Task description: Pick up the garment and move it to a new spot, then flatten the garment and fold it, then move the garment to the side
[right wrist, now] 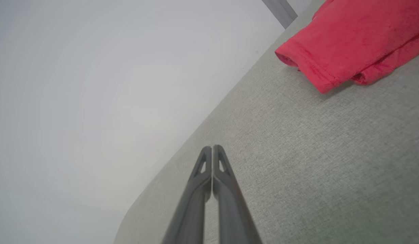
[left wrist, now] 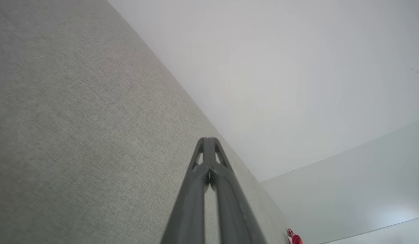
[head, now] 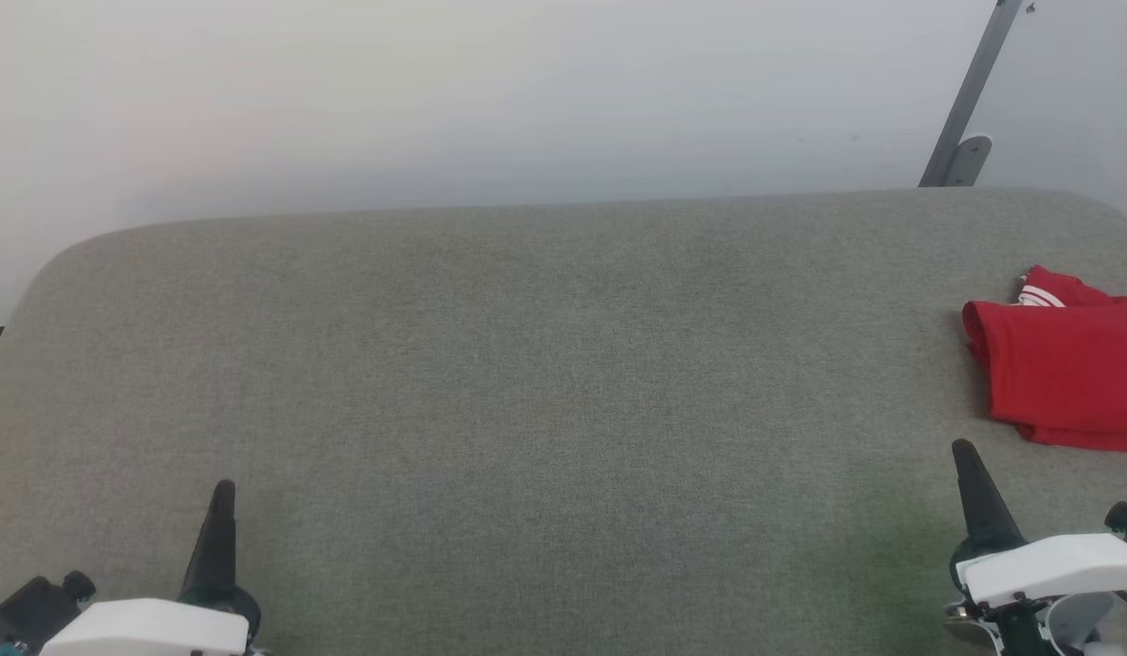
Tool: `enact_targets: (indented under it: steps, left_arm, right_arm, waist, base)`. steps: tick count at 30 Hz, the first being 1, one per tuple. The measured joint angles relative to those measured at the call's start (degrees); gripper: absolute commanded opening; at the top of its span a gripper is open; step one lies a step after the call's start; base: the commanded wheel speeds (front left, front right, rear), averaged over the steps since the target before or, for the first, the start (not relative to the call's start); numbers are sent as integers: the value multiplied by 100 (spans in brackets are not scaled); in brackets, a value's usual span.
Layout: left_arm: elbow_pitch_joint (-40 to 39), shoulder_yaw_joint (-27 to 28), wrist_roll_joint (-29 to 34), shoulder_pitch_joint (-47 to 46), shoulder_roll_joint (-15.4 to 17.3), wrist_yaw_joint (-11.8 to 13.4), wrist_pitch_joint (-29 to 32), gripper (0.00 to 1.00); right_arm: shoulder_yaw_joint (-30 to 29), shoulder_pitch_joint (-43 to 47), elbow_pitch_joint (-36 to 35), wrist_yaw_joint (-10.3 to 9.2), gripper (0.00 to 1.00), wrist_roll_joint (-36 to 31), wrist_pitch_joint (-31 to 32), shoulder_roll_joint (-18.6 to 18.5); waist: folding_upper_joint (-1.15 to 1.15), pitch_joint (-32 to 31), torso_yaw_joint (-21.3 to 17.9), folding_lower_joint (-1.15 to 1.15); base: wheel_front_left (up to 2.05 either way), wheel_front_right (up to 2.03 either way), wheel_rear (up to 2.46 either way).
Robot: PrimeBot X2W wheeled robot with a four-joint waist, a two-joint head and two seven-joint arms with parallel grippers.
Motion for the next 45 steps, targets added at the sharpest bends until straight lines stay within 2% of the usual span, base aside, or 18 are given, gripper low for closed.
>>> enact_targets:
  steps: [45]
  left_arm:
    - [204, -81, -1996, -536, -348, 0, 635, 0]
  right_arm:
    - [-152, -176, -147, -4, 0, 2229, 650, 333]
  waist:
    - [0, 4, 3, 0]
  base:
    - [0, 0, 0]
